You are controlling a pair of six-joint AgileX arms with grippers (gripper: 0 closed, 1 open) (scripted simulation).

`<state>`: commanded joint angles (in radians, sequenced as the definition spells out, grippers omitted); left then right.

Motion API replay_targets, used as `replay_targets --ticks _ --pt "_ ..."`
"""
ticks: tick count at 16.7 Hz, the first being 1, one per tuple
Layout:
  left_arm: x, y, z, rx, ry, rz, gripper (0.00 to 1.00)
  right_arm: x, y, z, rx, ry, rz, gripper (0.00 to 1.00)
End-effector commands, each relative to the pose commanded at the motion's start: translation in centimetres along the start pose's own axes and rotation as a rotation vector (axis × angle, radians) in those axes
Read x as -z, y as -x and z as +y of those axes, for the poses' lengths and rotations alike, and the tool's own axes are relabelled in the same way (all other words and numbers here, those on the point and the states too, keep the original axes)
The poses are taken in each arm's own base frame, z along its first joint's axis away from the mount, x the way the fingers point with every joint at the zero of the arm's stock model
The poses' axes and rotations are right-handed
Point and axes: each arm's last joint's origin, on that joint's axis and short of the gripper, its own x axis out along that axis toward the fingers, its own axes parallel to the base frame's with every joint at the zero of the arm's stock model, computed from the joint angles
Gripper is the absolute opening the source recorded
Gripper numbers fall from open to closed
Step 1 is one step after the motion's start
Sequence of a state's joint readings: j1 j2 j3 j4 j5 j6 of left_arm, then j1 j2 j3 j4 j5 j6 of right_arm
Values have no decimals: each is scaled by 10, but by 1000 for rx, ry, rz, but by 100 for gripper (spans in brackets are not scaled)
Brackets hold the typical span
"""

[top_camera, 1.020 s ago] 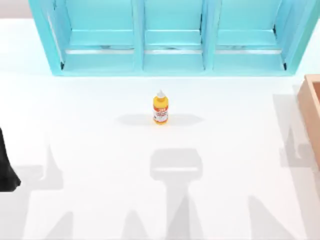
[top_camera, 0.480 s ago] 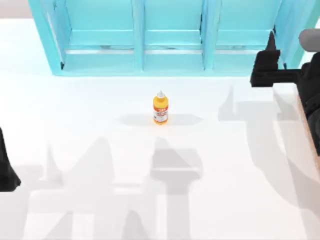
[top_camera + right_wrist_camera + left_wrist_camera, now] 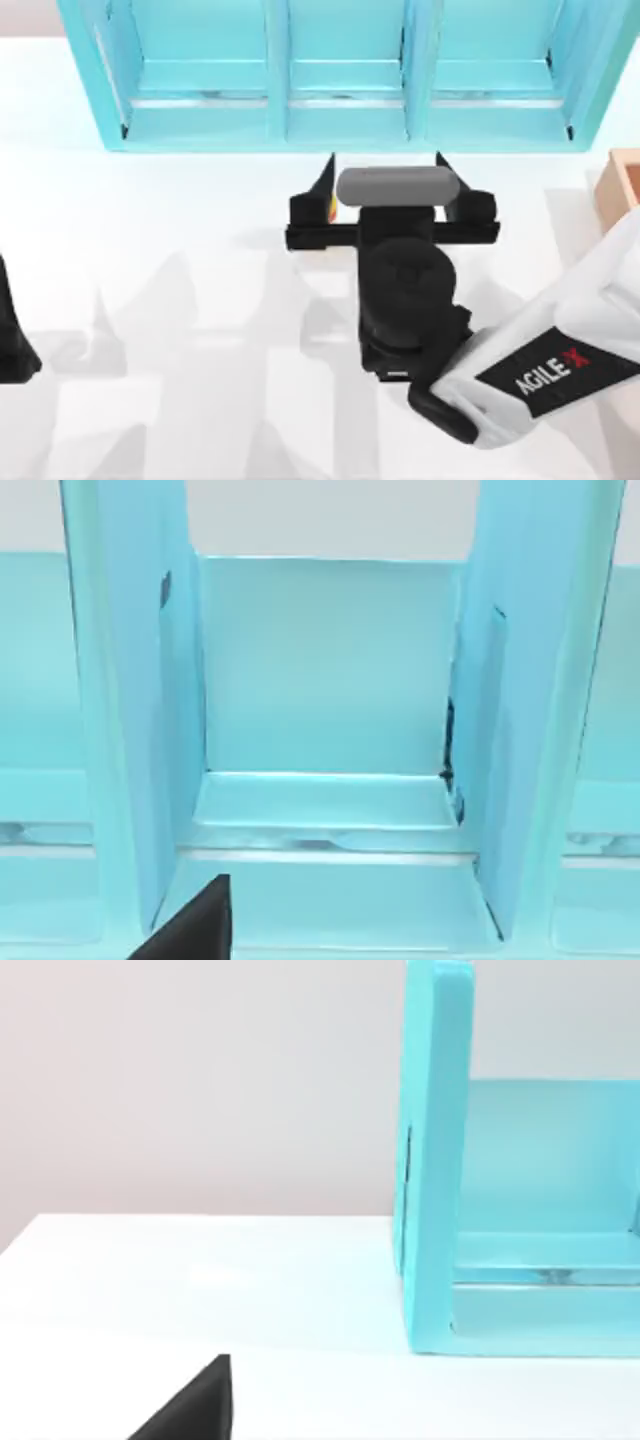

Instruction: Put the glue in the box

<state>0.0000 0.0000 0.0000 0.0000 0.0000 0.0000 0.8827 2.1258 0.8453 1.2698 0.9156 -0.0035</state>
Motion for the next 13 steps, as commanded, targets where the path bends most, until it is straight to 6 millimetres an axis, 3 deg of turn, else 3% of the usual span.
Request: replay_targets --ticks 3,7,9,13 --pt "0 0 0 0 0 0 100 51 19 35 0 -2 0 100" --pt "0 0 0 0 0 0 100 99 43 55 1 -3 2 100" --pt "0 0 0 0 0 0 100 108 48 58 2 -4 2 100" --pt "0 0 0 0 0 0 100 109 48 58 2 -4 2 100"
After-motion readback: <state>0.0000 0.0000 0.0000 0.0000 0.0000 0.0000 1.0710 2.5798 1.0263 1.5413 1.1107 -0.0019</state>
